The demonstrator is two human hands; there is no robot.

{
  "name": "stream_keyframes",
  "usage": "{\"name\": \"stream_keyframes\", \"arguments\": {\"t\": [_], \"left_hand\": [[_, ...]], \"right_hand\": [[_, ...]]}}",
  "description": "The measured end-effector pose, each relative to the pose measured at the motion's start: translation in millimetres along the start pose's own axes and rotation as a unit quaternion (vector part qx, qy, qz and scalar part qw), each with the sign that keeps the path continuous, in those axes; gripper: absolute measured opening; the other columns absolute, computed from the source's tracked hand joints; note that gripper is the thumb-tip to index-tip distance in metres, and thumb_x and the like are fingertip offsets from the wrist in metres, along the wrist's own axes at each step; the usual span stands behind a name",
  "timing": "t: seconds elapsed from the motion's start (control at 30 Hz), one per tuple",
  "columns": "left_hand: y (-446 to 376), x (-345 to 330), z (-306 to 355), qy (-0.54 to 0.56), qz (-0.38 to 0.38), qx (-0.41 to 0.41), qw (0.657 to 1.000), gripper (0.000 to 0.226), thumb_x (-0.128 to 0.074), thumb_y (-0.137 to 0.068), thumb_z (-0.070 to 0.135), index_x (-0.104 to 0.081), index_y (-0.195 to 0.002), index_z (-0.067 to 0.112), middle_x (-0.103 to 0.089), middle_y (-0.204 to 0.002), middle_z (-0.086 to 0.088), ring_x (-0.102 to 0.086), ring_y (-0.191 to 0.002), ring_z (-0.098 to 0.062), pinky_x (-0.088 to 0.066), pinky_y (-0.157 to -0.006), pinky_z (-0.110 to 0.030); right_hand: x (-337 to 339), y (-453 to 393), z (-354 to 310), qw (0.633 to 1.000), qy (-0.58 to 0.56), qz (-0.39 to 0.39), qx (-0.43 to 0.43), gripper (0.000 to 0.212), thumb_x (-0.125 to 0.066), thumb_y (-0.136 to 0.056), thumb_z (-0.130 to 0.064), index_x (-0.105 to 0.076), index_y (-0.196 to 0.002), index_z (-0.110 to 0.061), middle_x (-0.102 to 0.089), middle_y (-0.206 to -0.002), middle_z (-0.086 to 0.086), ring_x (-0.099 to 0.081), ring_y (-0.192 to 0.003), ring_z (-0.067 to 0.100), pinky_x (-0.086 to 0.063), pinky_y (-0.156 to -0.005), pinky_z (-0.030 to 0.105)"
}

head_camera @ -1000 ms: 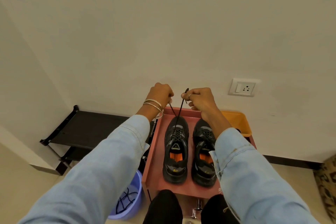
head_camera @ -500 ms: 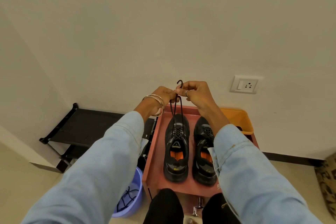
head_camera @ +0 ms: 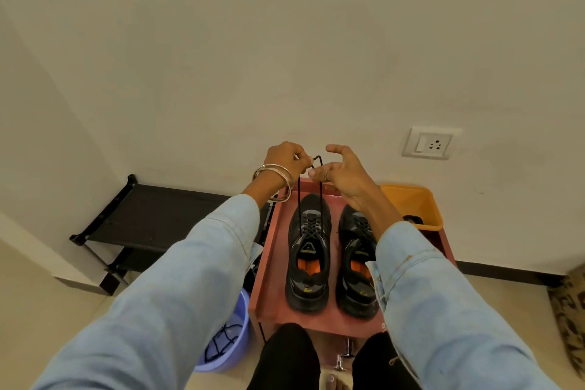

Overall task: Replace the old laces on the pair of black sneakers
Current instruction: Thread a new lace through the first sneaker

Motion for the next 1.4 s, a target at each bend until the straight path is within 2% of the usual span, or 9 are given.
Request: {"name": "stream_keyframes", "arguments": {"t": [0.2,0.43,0.63,0.93,1.03,1.07,1.1,1.2,1.4], "left_hand": [[0,-8,12,-0.122,-0.037,-0.079,0.989,0.022,-0.056,-0.092,0.022,-0.068,-0.094,0.004,-0.069,-0.095,-0.013,-0.062,-0.086,-0.028,-0.049,-0.077,-0.035],[14,-5,5,-0.017,0.027,-0.133,0.991,0.017,-0.059,-0.090,0.016,-0.073,-0.093,0.007,-0.070,-0.091,-0.007,-0.056,-0.079,-0.012,-0.034,-0.069,-0.017],[14,-15,-10,0.134,0.018,0.010,0.991,0.022,-0.059,-0.090,0.020,-0.069,-0.078,0.004,-0.060,-0.065,0.001,-0.051,-0.059,-0.011,-0.040,-0.056,-0.024],[24,-15,-15,0.264,-0.009,0.121,0.957,0.031,-0.062,-0.088,0.023,-0.066,-0.081,-0.007,-0.046,-0.049,-0.007,-0.044,-0.040,-0.015,-0.039,-0.052,-0.031],[33,-11,-9,0.294,-0.023,0.116,0.948,0.029,-0.059,-0.093,0.020,-0.068,-0.097,-0.007,-0.068,-0.065,-0.014,-0.054,-0.092,-0.025,-0.045,-0.086,-0.042],[33,-10,-13,0.279,-0.017,0.112,0.954,0.027,-0.060,-0.092,0.021,-0.070,-0.093,-0.004,-0.066,-0.056,-0.005,-0.039,-0.056,-0.002,-0.047,-0.081,-0.042],[34,-7,-17,0.253,-0.010,0.110,0.961,0.024,-0.061,-0.091,0.023,-0.071,-0.088,0.000,-0.062,-0.053,0.001,-0.043,-0.043,-0.022,-0.047,-0.073,-0.041],[40,-5,-50,0.240,0.039,0.155,0.957,0.023,-0.061,-0.091,0.025,-0.072,-0.086,0.006,-0.069,-0.091,-0.010,-0.063,-0.075,-0.030,-0.050,-0.080,-0.050],[76,-28,-153,0.350,0.167,0.429,0.816,0.019,-0.059,-0.089,0.020,-0.059,-0.080,0.003,-0.049,-0.067,-0.003,-0.055,-0.071,-0.023,-0.044,-0.065,-0.025]], "right_hand": [[-3,0,-14,0.943,0.316,0.028,0.104,0.016,-0.069,-0.085,-0.007,-0.071,-0.100,-0.006,-0.061,-0.075,0.005,-0.052,-0.067,0.016,-0.037,-0.061,0.019],[3,5,1,0.990,0.122,-0.066,-0.028,0.027,-0.043,-0.089,0.015,-0.068,-0.094,0.007,-0.066,-0.076,0.010,-0.063,-0.076,0.014,-0.049,-0.063,0.017],[7,1,1,0.984,0.169,-0.001,0.052,0.015,-0.068,-0.078,0.005,-0.073,-0.080,-0.009,-0.070,-0.079,0.020,-0.064,-0.071,0.021,-0.057,-0.078,0.039],[9,12,-12,0.961,0.121,0.140,0.206,0.014,-0.072,-0.083,-0.010,-0.075,-0.093,-0.020,-0.072,-0.088,-0.007,-0.066,-0.075,0.008,-0.051,-0.071,0.015],[16,6,6,0.978,-0.018,0.164,0.130,0.009,-0.070,-0.086,-0.011,-0.074,-0.084,-0.020,-0.073,-0.085,-0.002,-0.069,-0.083,0.017,-0.055,-0.080,0.029],[18,5,14,0.979,-0.070,0.166,0.094,0.009,-0.069,-0.087,-0.011,-0.073,-0.083,-0.018,-0.073,-0.084,0.001,-0.070,-0.084,0.019,-0.055,-0.081,0.032],[19,6,23,0.978,-0.120,0.163,0.057,0.009,-0.066,-0.089,-0.010,-0.071,-0.083,-0.015,-0.073,-0.084,0.002,-0.070,-0.084,0.020,-0.054,-0.080,0.034],[27,11,54,0.955,-0.237,0.171,-0.045,0.012,-0.055,-0.095,-0.006,-0.064,-0.087,-0.011,-0.071,-0.089,0.005,-0.070,-0.084,0.019,-0.054,-0.075,0.032],[47,27,130,0.873,-0.381,0.255,-0.164,0.017,-0.047,-0.099,-0.006,-0.056,-0.087,0.002,-0.066,-0.090,0.017,-0.067,-0.095,0.034,-0.055,-0.069,0.041]]}}
Point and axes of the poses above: each hand's wrist, its own y-axis away from the middle knuckle, its own x-axis out of the back of the hand, z = x × y, the point moved 7 cm from there along -y, towards the middle knuckle
